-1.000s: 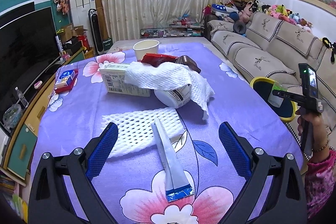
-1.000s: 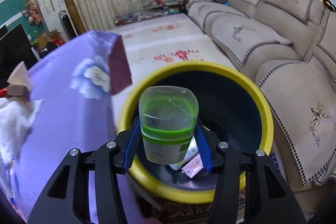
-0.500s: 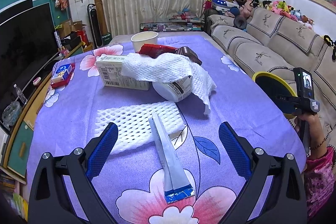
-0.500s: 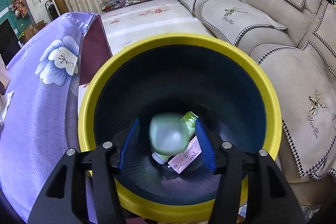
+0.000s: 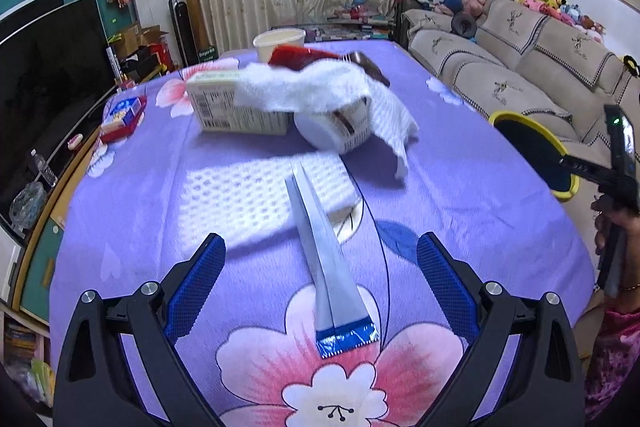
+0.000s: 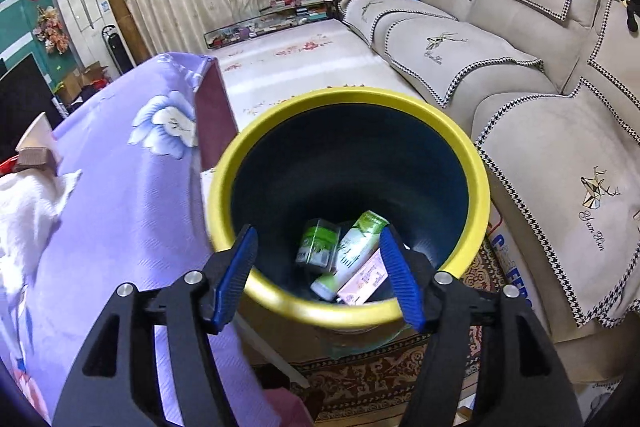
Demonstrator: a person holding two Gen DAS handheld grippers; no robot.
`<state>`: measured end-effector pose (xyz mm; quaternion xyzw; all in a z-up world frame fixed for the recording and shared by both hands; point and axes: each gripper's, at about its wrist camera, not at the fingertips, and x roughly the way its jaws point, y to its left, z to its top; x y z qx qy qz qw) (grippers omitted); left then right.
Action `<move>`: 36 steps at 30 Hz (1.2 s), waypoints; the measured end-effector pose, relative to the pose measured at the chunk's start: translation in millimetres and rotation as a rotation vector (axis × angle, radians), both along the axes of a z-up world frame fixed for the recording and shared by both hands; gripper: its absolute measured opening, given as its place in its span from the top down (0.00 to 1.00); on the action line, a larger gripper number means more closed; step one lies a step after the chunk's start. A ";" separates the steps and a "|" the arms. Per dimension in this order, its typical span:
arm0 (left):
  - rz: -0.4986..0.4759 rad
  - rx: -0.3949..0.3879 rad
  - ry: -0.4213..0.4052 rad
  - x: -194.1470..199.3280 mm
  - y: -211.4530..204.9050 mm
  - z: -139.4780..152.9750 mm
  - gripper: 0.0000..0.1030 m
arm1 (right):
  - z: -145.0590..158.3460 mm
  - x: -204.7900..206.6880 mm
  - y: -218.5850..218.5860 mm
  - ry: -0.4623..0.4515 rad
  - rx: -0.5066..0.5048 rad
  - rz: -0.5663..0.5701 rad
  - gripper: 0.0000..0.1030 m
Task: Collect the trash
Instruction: 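Grasp the white tube with the left gripper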
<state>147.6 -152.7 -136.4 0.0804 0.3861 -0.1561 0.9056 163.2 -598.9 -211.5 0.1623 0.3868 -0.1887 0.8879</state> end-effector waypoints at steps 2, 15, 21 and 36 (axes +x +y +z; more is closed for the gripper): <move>-0.002 0.003 0.022 0.7 -1.5 -4.9 0.13 | 3.0 -5.4 3.8 -0.015 0.004 0.007 0.39; 0.032 -0.019 0.138 25.7 -3.5 -33.1 0.53 | 6.9 -10.0 13.2 -0.032 0.027 0.031 0.39; 0.006 -0.021 0.161 26.9 -6.7 -36.0 0.71 | 8.2 -10.9 14.6 -0.037 0.033 0.033 0.39; -0.077 -0.058 0.123 6.8 -12.9 -8.5 0.82 | 14.3 -18.8 13.3 -0.063 0.042 0.031 0.39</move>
